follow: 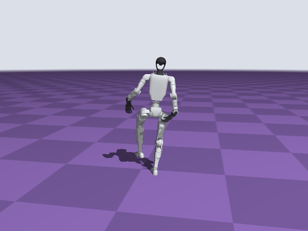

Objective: Kungfu

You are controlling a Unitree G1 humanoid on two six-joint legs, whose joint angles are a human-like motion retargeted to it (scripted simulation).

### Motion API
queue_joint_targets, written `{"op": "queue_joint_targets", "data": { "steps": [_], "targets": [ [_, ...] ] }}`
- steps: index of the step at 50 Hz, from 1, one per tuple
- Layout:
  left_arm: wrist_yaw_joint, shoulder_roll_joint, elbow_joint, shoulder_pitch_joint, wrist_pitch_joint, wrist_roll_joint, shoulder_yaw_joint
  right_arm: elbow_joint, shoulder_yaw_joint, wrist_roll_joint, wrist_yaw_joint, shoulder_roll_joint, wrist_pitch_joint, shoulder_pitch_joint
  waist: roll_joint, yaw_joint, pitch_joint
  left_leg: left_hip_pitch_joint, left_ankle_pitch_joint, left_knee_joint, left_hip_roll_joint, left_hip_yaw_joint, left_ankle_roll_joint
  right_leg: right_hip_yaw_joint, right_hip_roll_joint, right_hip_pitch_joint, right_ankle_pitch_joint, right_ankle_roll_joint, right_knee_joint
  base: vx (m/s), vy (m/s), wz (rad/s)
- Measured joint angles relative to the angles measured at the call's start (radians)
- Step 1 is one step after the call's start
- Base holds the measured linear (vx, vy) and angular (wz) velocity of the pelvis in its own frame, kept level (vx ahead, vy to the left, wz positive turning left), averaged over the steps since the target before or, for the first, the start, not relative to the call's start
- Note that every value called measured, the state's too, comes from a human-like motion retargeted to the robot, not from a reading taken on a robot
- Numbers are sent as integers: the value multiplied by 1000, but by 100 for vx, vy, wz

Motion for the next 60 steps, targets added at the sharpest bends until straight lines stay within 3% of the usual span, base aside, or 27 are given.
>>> {"op": "queue_joint_targets", "data": {
  "steps": [4, 8, 12, 16, 18, 20, 22, 25, 28, 30, 31, 33, 35, 38, 43, 47, 53, 57, 60],
  "targets": [
    [232, -17, -57, -297, 35, -203, -77, 111, -48, -45, -216, 19, 30, -27, 7, -1, 29, 48, 15, -281, -15, -75, -98, 44, 68, 40, -31, -19, 12, 15, -7, -26],
    [449, -78, -158, -538, 20, -411, -193, 131, -140, 72, -513, 37, 57, -79, -4, -11, 47, 55, -32, -374, 5, -121, -60, 93, 88, 55, -47, -7, 36, 27, 1, -76],
    [662, -118, -292, -671, -15, -556, -259, 70, -203, 237, -728, 49, -13, -180, -21, -6, 42, 63, -32, -358, 61, -162, -53, 164, 70, 44, -33, 30, 73, 29, 5, -181],
    [924, -145, -401, -715, -69, -672, -319, 19, -205, 389, -784, 72, -49, -351, -4, -17, 43, 108, 40, -366, 74, -332, -125, 277, 56, 34, -8, 76, 101, 27, 23, -218],
    [1009, -168, -434, -711, -109, -739, -346, 2, -189, 469, -778, 93, -57, -445, 9, -26, 48, 155, 94, -388, 52, -397, -168, 352, 28, 30, -8, 107, 116, 35, 52, -220],
    [1043, -194, -451, -698, -147, -814, -378, -13, -157, 543, -754, 118, -64, -534, 19, -39, 59, 211, 191, -405, 6, -424, -174, 416, -27, 21, -26, 143, 143, 51, 80, -212],
    [1010, -217, -440, -679, -177, -880, -419, -21, -116, 591, -716, 147, -62, -612, 37, -50, 77, 260, 223, -408, -29, -424, -174, 470, -73, -2, -50, 167, 182, 51, 72, -214],
    [890, -259, -362, -642, -191, -961, -495, -24, -12, 645, -650, 198, -58, -695, 75, -52, 87, 254, -185, -334, 91, -370, -125, 520, -34, -75, -31, 163, 235, 30, 27, -210],
    [732, -299, -208, -633, -218, -1009, -528, -5, 122, 675, -532, 247, -41, -783, 131, -154, 151, 121, -325, -155, 115, -352, -75, 425, -54, -191, 15, 274, 327, 3, 66, -109],
    [629, -330, -105, -660, -258, -1059, -549, 28, 178, 706, -447, 273, -19, -870, 134, -135, 228, 63, -381, -73, 129, -273, -41, 330, -110, -295, 66, 383, 398, -54, 64, -172],
    [577, -336, -37, -675, -282, -1089, -568, 56, 195, 748, -391, 282, 6, -919, 160, -119, 263, 17, -409, -23, 175, -281, -45, 197, -111, -341, 93, 393, 414, -46, 47, -207],
    [478, -367, 104, -687, -324, -1121, -574, 104, 225, 816, -284, 296, 61, -994, 189, -69, 294, -76, -459, 71, 250, -253, -42, -49, -155, -446, 136, 400, 451, -30, 40, -211],
    [415, -431, 242, -669, -368, -1119, -557, 135, 245, 863, -218, 300, 88, -1027, 171, -41, 279, -130, -506, 136, 239, -160, 2, -191, -260, -546, 150, 400, 500, -10, 58, -168],
    [404, -504, 375, -623, -449, -1115, -535, 123, 267, 877, -234, 306, 46, -1031, 150, -18, 288, -166, -566, 202, 249, -70, 40, -363, -359, -602, 74, 299, 507, -8, 43, -120],
    [408, -557, 471, -592, -509, -1160, -541, 75, 305, 798, -294, 273, -70, -991, 154, -29, 302, -217, -631, 296, 238, -51, 58, -282, -379, -639, 8, 312, 450, -2, 29, -59],
    [379, -534, 427, -623, -471, -1188, -561, 44, 338, 733, -344, 208, -153, -984, 166, -29, 296, -227, -664, 336, 248, -35, 78, -293, -389, -653, 51, 299, 440, 3, 23, -49],
    [379, -477, 292, -702, -344, -1197, -528, -68, 359, 560, -472, 116, -360, -1010, 152, -36, 265, -168, -670, 314, 233, -23, 78, -247, -367, -571, 127, 301, 322, 12, 16, -9],
    [514, -426, 250, -756, -237, -1156, -474, -257, 419, 561, -519, 19, -465, -1076, 123, -41, 239, -79, -659, 257, 211, 1, 79, -233, -360, -478, 224, 281, 216, 13, 16, -3],
    [636, -386, 292, -781, -181, -1108, -449, -444, 454, 604, -530, -66, -491, -1154, 102, -61, 209, 5, -648, 189, 187, 15, 88, -236, -359, -399, 330, 244, 146, 14, 7, 14]
  ]
}}
